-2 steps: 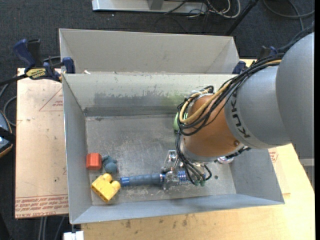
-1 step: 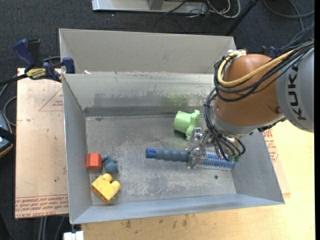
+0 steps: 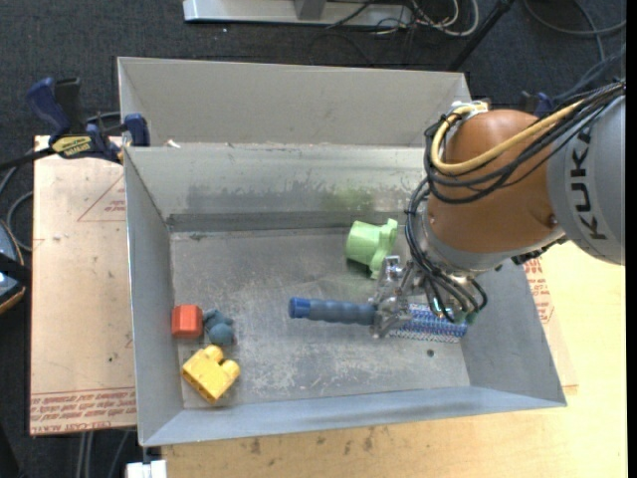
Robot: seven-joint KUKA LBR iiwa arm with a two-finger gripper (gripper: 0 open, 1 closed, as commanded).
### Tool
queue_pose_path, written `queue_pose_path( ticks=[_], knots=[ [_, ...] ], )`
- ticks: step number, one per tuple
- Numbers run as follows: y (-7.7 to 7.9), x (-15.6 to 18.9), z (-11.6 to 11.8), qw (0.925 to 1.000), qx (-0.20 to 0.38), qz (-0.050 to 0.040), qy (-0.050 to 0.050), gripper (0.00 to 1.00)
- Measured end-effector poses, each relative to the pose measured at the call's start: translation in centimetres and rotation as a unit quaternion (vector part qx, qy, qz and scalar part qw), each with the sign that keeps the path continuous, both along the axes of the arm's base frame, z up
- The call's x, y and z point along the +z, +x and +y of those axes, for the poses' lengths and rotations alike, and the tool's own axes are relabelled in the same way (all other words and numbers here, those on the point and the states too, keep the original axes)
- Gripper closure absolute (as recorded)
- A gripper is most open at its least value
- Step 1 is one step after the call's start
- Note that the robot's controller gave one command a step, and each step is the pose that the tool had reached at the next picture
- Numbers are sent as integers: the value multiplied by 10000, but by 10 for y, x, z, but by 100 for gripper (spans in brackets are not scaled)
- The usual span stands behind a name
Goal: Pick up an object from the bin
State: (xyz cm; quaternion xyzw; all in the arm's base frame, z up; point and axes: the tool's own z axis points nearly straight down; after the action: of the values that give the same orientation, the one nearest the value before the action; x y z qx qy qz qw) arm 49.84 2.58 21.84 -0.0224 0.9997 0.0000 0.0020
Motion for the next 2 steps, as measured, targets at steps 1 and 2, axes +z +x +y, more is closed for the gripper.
queue_pose_path(
  ticks=[1,2],
  knots=[
    [-1,-1,0,10000,-2,12,4,100],
    [-1,-1,0,10000,-2,12,4,0]
  ],
)
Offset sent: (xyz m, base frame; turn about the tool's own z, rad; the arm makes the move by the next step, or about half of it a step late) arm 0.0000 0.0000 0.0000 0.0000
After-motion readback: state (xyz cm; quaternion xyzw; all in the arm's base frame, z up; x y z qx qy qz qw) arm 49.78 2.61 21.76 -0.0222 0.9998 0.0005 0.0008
